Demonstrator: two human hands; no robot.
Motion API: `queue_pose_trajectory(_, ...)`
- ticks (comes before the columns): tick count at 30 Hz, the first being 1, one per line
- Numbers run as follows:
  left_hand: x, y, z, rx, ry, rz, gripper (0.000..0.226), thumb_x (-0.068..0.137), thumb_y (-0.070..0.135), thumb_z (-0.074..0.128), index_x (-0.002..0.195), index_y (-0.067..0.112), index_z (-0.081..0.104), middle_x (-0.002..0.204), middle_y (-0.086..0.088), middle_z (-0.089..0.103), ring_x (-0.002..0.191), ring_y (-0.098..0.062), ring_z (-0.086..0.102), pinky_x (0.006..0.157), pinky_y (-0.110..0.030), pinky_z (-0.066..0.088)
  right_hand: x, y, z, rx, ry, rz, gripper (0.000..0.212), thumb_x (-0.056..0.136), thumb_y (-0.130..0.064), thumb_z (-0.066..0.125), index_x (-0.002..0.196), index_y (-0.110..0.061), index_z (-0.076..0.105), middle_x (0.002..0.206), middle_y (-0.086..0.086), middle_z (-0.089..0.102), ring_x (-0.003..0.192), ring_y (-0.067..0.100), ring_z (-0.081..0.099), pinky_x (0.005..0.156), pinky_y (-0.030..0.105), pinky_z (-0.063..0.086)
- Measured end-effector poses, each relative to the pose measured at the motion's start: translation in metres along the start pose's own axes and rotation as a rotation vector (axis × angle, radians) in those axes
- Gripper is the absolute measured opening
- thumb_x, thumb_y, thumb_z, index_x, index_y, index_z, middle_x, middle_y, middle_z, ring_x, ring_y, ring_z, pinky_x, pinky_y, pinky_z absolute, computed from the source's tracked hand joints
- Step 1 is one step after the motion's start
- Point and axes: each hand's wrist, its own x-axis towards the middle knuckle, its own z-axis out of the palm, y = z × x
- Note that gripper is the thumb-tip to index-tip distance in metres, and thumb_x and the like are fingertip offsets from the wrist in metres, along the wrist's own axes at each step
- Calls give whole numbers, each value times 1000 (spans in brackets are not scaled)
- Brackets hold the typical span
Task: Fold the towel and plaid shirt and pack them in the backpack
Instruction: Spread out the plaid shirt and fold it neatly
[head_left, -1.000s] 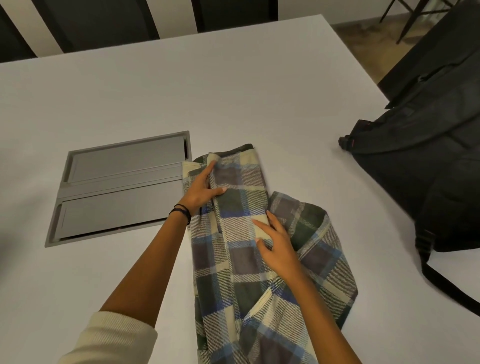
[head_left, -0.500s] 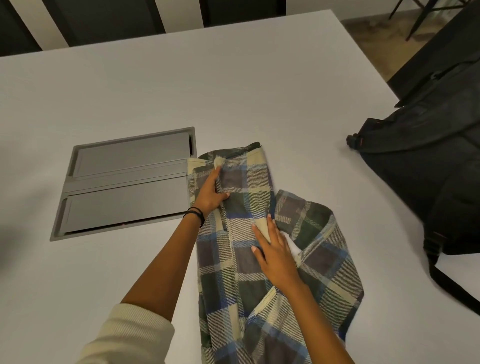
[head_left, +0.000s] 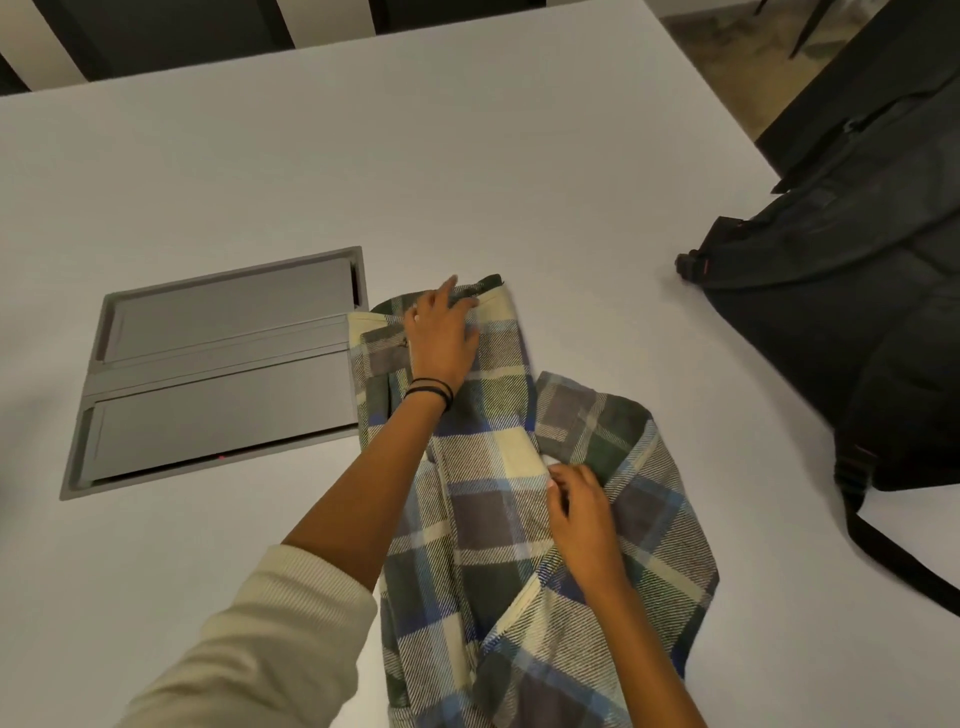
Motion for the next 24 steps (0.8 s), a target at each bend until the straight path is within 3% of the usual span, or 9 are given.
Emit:
queue_pose_trajectory(3,13,18,9,89,-114,143,33,95,23,46,126,29,53,146,3,38,129,-23,36,104,-45,21,6,-2,-3,-24,-25,22,23,95,-14,47,114,-7,59,108,5,58,88,10,53,62,7,36)
queue_pose_trajectory(6,20,31,21,237,-260,310,47,92,4,43,129,31,50,150,2,30,130,-23,37,104,-50,23,9,-2,-4,-45,-38,31,20,94,-15,49,107,-6,61,99,2,59,80,8,50,53,7,33)
queue_pose_trajectory(9,23,34,28,342,-356,376,41,93,3,43,125,25,54,152,0,26,128,-24,40,106,-52,19,8,-3,-6,-59,-31,43,13,93,-15,52,95,-7,62,84,-4,53,64,1,45,47,11,32)
queue_pose_trajectory(11,24,33,32,347,-351,388,31,92,5,46,117,19,58,147,0,35,120,-24,49,106,-49,20,7,-3,-8,-59,-37,53,14,93,-17,54,80,-13,56,73,-6,49,58,0,43,46,13,32)
queue_pose_trajectory(13,24,32,35,360,-308,409,23,92,5,48,108,15,59,131,-2,51,105,-25,58,102,-42,25,6,-3,-9,-64,-50,51,28,93,-20,54,66,-18,44,64,-8,43,54,2,40,46,16,35)
queue_pose_trajectory(16,24,30,36,379,-271,399,18,91,6,50,105,13,59,114,-2,59,96,-24,61,101,-40,28,7,-4,-13,-88,-84,53,40,93,-20,54,59,-23,33,59,-8,37,51,3,36,50,14,37)
queue_pose_trajectory(21,21,34,38,351,-234,367,22,86,5,59,106,13,57,113,-4,56,93,-23,60,93,-35,34,14,-10,-23,-189,-183,28,43,94,-19,53,57,-22,29,56,-7,33,49,2,31,42,18,29)
queue_pose_trajectory(24,12,32,38,232,-237,331,27,86,1,55,111,10,53,125,-8,49,94,-27,60,84,-35,37,18,-15,-23,-316,-233,22,45,94,-18,52,59,-24,25,60,-7,31,51,2,30,44,16,24)
